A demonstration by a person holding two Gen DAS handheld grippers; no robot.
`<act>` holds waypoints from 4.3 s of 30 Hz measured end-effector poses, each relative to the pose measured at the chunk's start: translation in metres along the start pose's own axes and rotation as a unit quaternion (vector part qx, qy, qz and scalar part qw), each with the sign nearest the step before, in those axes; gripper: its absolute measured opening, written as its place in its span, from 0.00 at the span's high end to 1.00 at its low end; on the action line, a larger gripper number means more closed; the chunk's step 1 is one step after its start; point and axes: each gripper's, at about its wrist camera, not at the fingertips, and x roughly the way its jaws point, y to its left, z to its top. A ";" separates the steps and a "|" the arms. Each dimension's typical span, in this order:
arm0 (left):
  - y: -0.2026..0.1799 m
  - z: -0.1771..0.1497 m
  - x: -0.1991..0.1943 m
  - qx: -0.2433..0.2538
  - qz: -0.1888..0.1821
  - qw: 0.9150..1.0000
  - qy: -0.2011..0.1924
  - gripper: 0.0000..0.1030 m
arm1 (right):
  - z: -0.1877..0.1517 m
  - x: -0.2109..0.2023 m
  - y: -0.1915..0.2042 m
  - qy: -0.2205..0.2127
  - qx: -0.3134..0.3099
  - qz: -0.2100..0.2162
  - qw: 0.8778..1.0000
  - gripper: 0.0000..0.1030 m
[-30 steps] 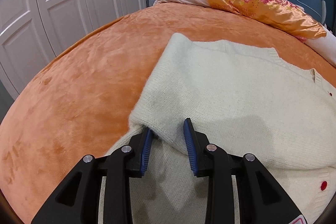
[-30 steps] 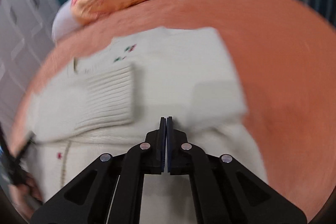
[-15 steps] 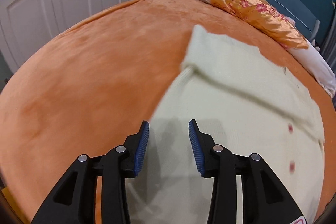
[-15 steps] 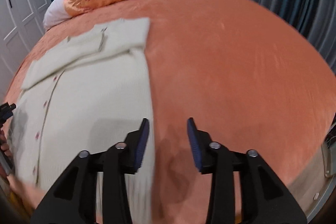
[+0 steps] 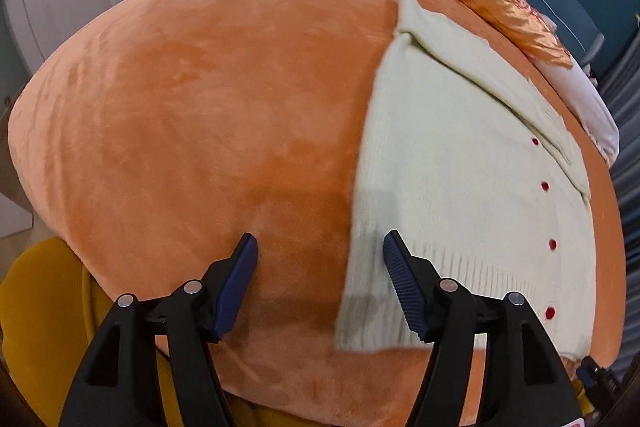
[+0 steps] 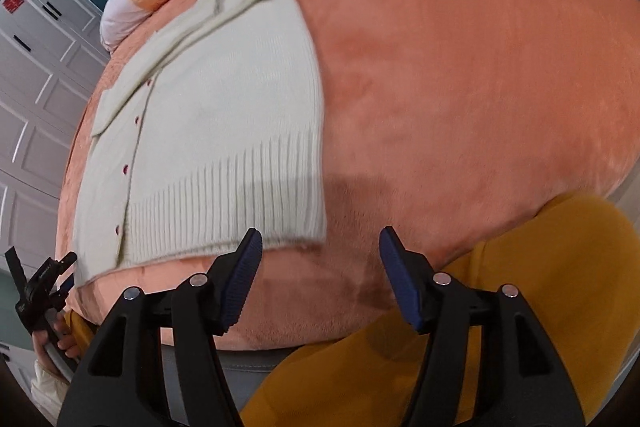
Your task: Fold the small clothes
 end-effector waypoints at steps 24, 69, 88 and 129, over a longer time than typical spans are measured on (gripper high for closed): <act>-0.052 0.009 0.020 0.065 0.011 0.997 0.039 0.70 | 0.015 0.022 0.022 -0.013 0.047 0.096 0.994 0.89; -0.019 -0.023 -0.063 0.103 -0.075 0.990 0.066 0.98 | -0.008 -0.044 0.018 0.009 -0.110 0.050 0.993 0.99; -0.048 -0.008 -0.001 0.054 -0.101 0.988 0.103 1.00 | 0.015 0.000 0.019 0.007 -0.011 0.073 0.997 0.93; -0.024 -0.076 -0.107 0.096 -0.136 0.976 0.137 0.94 | -0.064 -0.093 0.007 0.068 -0.160 0.025 0.984 0.95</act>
